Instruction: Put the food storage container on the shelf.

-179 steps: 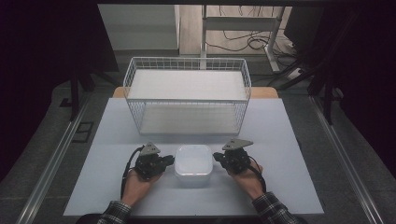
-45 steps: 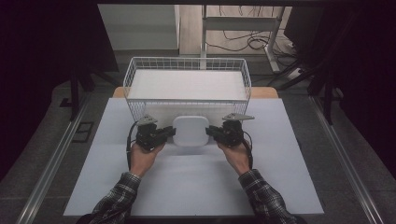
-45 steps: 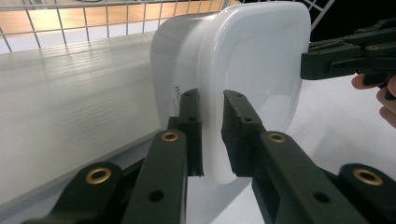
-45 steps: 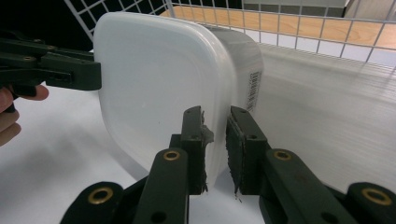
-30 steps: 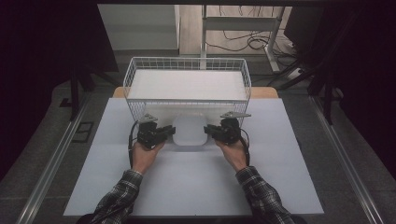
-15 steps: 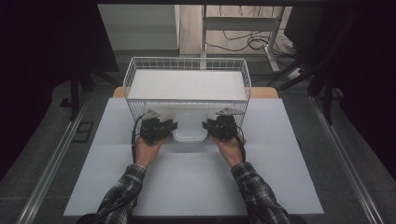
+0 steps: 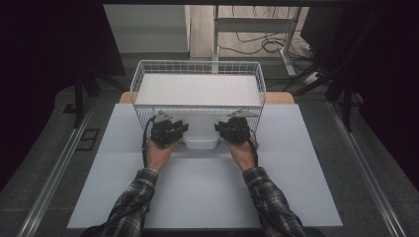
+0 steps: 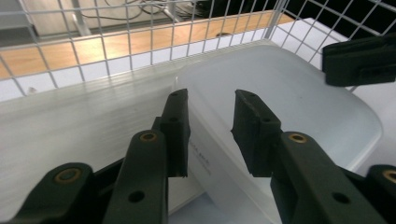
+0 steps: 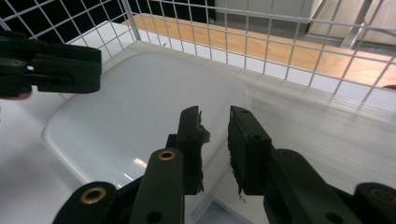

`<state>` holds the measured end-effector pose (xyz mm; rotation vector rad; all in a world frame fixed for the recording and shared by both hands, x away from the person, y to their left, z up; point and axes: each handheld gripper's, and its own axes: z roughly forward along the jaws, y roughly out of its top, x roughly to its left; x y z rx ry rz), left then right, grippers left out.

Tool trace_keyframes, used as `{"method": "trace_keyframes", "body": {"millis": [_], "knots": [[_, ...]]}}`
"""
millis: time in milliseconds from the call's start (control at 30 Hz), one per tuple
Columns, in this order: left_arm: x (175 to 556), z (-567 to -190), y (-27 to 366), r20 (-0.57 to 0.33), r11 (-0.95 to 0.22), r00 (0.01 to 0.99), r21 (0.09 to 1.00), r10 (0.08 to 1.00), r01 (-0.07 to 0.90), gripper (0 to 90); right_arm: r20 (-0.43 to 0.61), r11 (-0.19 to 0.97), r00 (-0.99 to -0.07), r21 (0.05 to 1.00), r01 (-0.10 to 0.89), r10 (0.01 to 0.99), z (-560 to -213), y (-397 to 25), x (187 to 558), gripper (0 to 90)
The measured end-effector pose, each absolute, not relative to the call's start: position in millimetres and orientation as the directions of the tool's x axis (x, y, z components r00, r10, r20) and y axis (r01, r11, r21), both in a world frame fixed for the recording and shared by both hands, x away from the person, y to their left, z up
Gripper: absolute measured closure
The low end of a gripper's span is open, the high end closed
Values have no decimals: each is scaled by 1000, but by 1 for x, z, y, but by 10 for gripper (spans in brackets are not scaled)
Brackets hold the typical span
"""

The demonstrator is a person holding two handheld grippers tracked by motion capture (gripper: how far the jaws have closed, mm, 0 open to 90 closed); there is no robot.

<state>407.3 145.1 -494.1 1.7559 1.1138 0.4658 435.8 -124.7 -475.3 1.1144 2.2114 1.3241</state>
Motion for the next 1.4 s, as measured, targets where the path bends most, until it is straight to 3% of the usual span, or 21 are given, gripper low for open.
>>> {"method": "trace_keyframes", "body": {"millis": [467,833,1167,1400], "knots": [[361,-485,159,-202,-76,569,901,797,426,388,147,219,-683,881,420,716,-463,-142,411,786],[326,-494,168,-176,-109,597,906,783,410,201,63,313,-743,881,356,667,-457,-141,387,775],[282,-509,180,-148,-137,603,906,784,400,106,54,370,-785,861,350,617,-464,-136,374,882],[261,-515,185,-127,-158,605,905,786,396,63,55,400,-800,844,357,597,-474,-124,370,889]]}}
